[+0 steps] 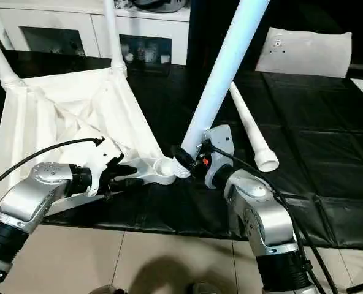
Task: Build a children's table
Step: Insert table leg to table base
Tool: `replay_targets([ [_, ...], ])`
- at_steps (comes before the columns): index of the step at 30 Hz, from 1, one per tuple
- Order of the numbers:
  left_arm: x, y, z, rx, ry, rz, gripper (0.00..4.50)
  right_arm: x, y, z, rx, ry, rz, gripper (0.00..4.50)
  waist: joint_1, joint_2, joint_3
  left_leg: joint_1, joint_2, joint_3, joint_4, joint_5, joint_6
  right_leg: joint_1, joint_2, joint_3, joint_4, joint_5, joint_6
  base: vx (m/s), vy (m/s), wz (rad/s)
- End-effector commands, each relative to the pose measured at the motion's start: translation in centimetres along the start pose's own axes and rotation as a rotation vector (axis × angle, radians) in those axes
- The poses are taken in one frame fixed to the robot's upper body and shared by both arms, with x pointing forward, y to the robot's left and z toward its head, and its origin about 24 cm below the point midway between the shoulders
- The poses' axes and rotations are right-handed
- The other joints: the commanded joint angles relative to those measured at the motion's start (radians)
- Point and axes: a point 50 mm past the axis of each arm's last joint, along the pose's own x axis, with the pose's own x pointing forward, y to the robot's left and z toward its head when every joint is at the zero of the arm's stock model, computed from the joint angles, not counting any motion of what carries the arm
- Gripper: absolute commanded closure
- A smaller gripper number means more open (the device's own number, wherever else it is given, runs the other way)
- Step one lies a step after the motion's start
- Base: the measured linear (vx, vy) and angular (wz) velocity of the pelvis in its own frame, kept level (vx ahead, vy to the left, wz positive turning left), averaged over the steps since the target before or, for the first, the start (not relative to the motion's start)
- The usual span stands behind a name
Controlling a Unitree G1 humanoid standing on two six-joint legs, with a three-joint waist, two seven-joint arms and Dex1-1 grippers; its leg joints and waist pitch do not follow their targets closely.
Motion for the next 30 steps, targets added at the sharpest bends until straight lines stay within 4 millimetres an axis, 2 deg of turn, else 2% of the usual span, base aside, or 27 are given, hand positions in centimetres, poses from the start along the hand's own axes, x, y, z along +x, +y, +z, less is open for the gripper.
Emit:
replay_targets([
  [1,0.0,0.1,0.1,0.015,0.029,-0.017,2.84,0.0,0.1,0.3,-0.019,0.000,0.009,2.60,0.003,0.016,-0.077,0.019,0.022,-0.008,-0.078,-0.339,-0.017,0.044,-0.047,0.039,-0.078,-0.375,-0.146,0.000,0.000,0.00],
  [5,0.0,0.1,-0.1,0.021,0.050,-0.026,3.03,0.0,0.1,0.3,-0.021,0.001,0.011,2.60,0.005,0.017,-0.081,0.016,0.023,-0.007,-0.078,-0.290,-0.013,0.051,-0.047,0.041,-0.069,-0.299,-0.169,0.000,0.000,0.00],
  [8,0.0,0.1,-0.2,0.027,0.068,-0.037,3.38,0.0,0.1,0.2,-0.023,0.003,0.012,2.60,0.004,0.018,-0.081,0.016,0.023,-0.005,-0.078,-0.275,-0.010,0.053,-0.045,0.042,-0.064,-0.261,-0.186,0.000,0.000,0.00],
  [11,-0.1,0.0,-0.3,0.039,0.088,-0.052,3.48,0.0,0.0,0.2,-0.025,0.005,0.013,2.60,0.004,0.020,-0.079,0.018,0.023,-0.006,-0.079,-0.291,-0.013,0.053,-0.046,0.041,-0.069,-0.305,-0.175,0.000,0.000,0.00],
  [14,-0.2,0.1,-0.4,0.037,0.093,-0.057,3.84,0.0,0.0,0.2,-0.027,0.005,0.014,2.60,0.003,0.021,-0.077,0.020,0.023,-0.007,-0.080,-0.317,-0.021,0.051,-0.046,0.040,-0.072,-0.345,-0.165,0.000,0.000,0.00],
  [17,-0.3,0.1,-0.4,0.043,0.101,-0.069,3.93,0.0,0.0,0.2,-0.029,0.007,0.015,2.60,0.003,0.020,-0.075,0.022,0.022,-0.008,-0.080,-0.342,-0.024,0.049,-0.047,0.039,-0.077,-0.379,-0.155,0.000,0.000,0.00],
  [19,-0.3,0.1,-0.6,0.055,0.112,-0.073,4.24,0.0,0.0,0.2,-0.029,0.007,0.016,2.60,0.002,0.022,-0.074,0.023,0.021,-0.009,-0.080,-0.355,-0.026,0.047,-0.046,0.038,-0.081,-0.404,-0.146,0.000,0.000,0.00],
  [21,-0.3,0.1,-0.9,0.091,0.145,-0.071,4.29,0.0,0.0,0.2,-0.030,0.008,0.017,2.60,0.002,0.020,-0.075,0.022,0.021,-0.011,-0.081,-0.355,-0.025,0.047,-0.048,0.038,-0.082,-0.421,-0.136,0.000,0.000,0.00],
  [26,-0.4,0.6,-1.3,0.182,0.165,-0.004,4.50,0.0,0.1,0.4,-0.043,0.007,0.029,2.60,0.000,0.020,-0.074,0.024,0.023,-0.011,-0.082,-0.361,-0.024,0.046,-0.047,0.039,-0.082,-0.406,-0.141,0.000,0.000,0.00],
  [29,-0.3,1.0,-1.4,0.231,0.163,0.018,4.50,0.2,0.3,0.5,-0.058,0.005,0.042,2.60,0.000,0.019,-0.072,0.024,0.020,-0.011,-0.081,-0.378,-0.023,0.046,-0.047,0.037,-0.087,-0.446,-0.128,0.000,0.000,0.00],
  [30,-0.2,1.2,-1.2,0.223,0.148,0.016,4.50,0.3,0.3,0.5,-0.061,0.004,0.046,2.60,-0.002,0.018,-0.070,0.026,0.018,-0.011,-0.080,-0.394,-0.025,0.044,-0.048,0.034,-0.092,-0.498,-0.111,0.000,0.000,0.00],
])
